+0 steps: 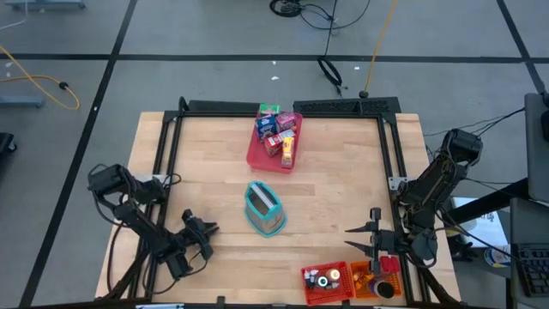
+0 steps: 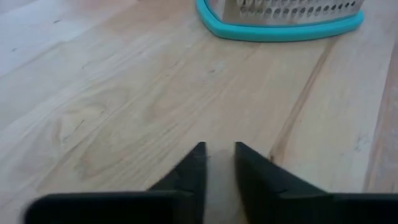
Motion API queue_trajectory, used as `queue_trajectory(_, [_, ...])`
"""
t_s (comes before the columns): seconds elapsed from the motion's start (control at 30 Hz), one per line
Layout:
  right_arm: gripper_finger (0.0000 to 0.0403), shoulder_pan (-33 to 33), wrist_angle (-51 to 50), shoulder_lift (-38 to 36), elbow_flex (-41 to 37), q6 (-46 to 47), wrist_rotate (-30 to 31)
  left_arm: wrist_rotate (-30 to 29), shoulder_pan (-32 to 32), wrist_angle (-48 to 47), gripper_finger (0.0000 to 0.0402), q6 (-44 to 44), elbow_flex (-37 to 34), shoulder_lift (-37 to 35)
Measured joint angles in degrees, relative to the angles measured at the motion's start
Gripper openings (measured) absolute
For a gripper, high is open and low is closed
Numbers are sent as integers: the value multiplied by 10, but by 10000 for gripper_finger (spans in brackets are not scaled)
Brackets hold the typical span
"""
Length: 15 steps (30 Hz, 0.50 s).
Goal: Pick & Place Kitchen Items
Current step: Put the blue food coloring bottle into the red bin
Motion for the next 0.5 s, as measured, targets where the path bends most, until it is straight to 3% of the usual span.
queue_trajectory(0.1, [125, 0, 0, 0, 0, 0, 0, -4, -3, 2, 30, 2, 0, 0])
queue_trajectory(0.33, [125, 0, 0, 0, 0, 0, 0, -12, -2, 3, 45, -7, 0, 1])
queue_trajectory(0.5, [125, 0, 0, 0, 0, 0, 0, -29, 2, 4, 30, -9, 0, -2])
